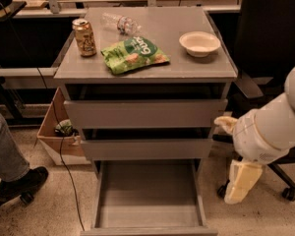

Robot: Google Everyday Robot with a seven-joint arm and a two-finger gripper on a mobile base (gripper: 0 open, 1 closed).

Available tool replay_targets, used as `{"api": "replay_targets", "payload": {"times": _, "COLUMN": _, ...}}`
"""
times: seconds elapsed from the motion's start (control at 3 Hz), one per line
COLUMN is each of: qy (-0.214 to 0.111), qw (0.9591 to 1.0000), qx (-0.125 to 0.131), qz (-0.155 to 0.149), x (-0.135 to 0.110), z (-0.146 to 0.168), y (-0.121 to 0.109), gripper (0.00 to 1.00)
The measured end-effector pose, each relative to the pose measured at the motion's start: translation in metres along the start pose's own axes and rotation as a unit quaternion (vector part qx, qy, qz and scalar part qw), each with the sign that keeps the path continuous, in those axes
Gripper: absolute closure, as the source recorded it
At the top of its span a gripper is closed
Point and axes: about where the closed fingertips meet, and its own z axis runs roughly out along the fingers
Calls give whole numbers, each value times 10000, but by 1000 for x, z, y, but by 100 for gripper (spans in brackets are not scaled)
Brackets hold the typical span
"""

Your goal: Close bottom drawer

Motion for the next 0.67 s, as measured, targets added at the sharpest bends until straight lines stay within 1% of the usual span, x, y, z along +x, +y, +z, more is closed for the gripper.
{"api": "replay_targets", "payload": {"times": 0.33, "qy": -275, "qw": 9992, "qx": -293, "qz": 16, "x": -2, "z": 64, "y": 30, "gripper": 0}}
{"api": "replay_targets", "payload": {"times": 0.67, "qy": -286, "qw": 9992, "qx": -288, "qz": 14, "x": -2, "z": 65, "y": 31, "gripper": 0}}
